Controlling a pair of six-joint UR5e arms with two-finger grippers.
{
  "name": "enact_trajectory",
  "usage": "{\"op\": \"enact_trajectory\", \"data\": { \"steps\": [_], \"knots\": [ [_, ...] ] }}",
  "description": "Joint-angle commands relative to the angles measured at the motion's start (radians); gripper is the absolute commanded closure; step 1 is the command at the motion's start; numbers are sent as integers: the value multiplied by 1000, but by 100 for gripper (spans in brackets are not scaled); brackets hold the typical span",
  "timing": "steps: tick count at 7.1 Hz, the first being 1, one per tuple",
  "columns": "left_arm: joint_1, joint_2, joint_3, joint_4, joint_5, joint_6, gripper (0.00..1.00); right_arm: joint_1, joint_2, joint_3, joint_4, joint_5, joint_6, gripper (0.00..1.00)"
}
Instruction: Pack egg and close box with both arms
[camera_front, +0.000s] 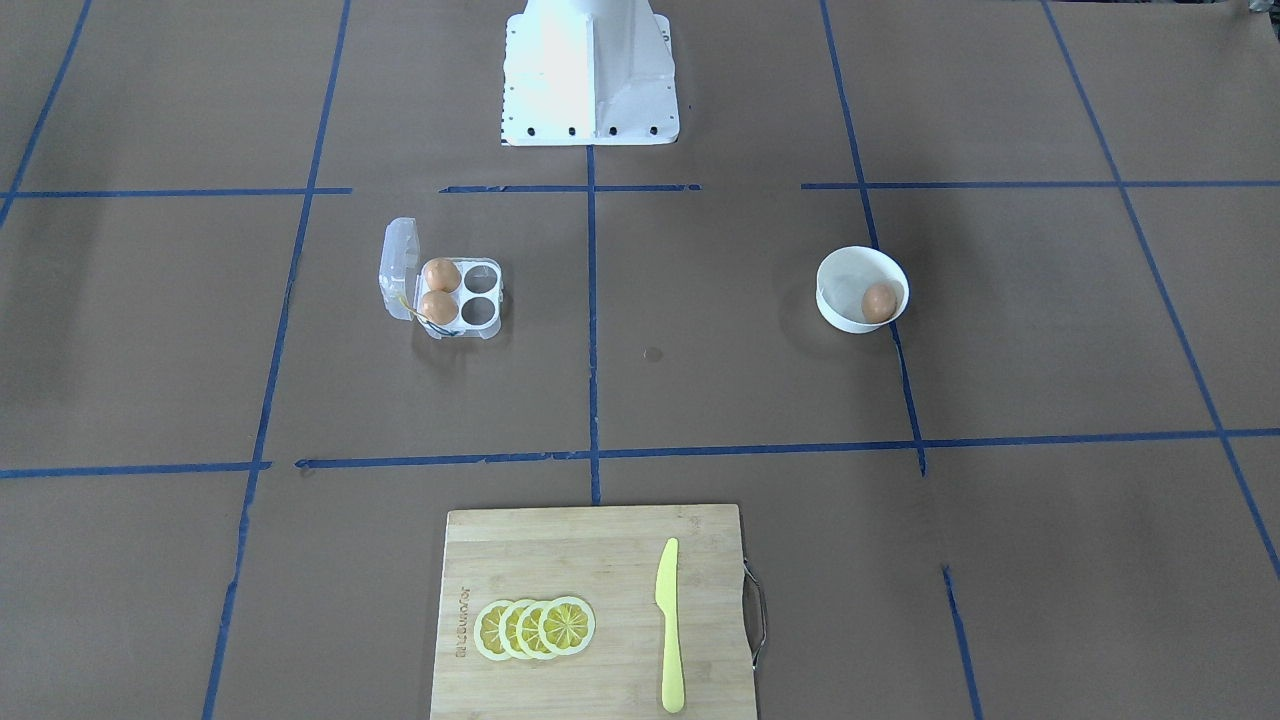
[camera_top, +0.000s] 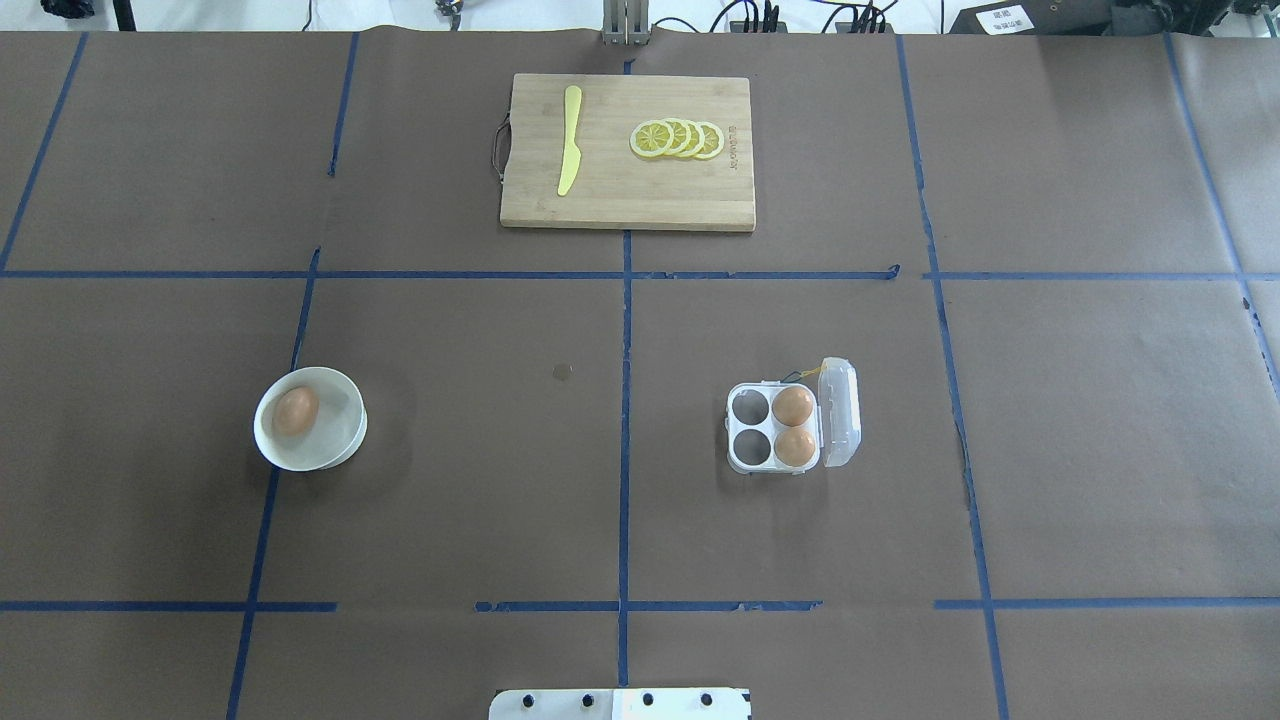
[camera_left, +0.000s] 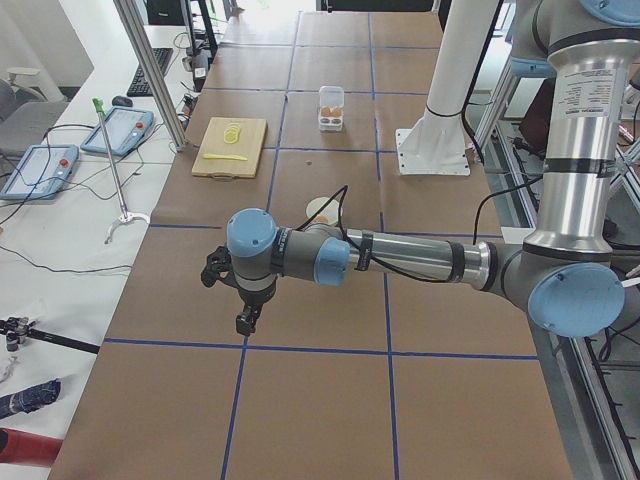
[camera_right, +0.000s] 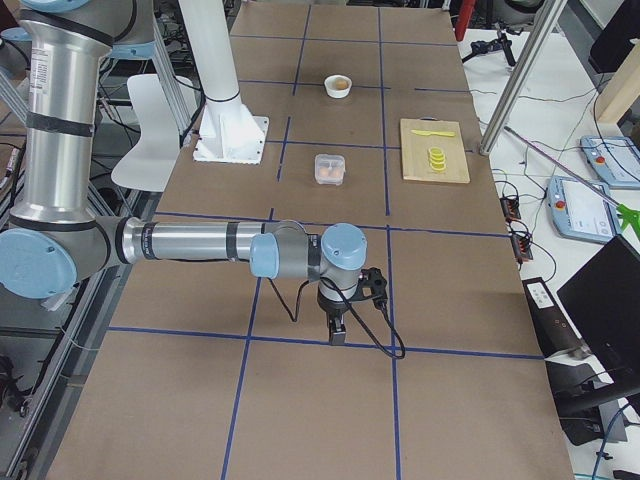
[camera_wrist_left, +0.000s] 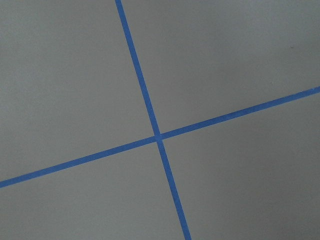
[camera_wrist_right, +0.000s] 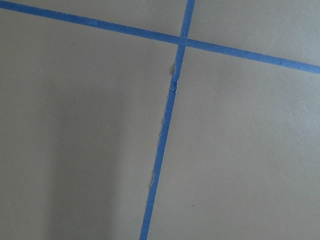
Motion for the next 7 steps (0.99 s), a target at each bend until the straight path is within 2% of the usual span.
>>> {"op": "enact_trajectory", "data": {
  "steps": [1, 6, 7],
  "knots": [
    [0, 1, 1, 0, 2, -1, 0, 0, 0, 2, 0, 1, 2, 0],
    [15, 0, -32, -24, -11, -3, 0, -80, 41, 27, 0, 8, 18, 0],
    [15, -3, -37, -79, -9, -3, 0, -78, 79, 31, 0, 4, 26, 0]
  ]
}}
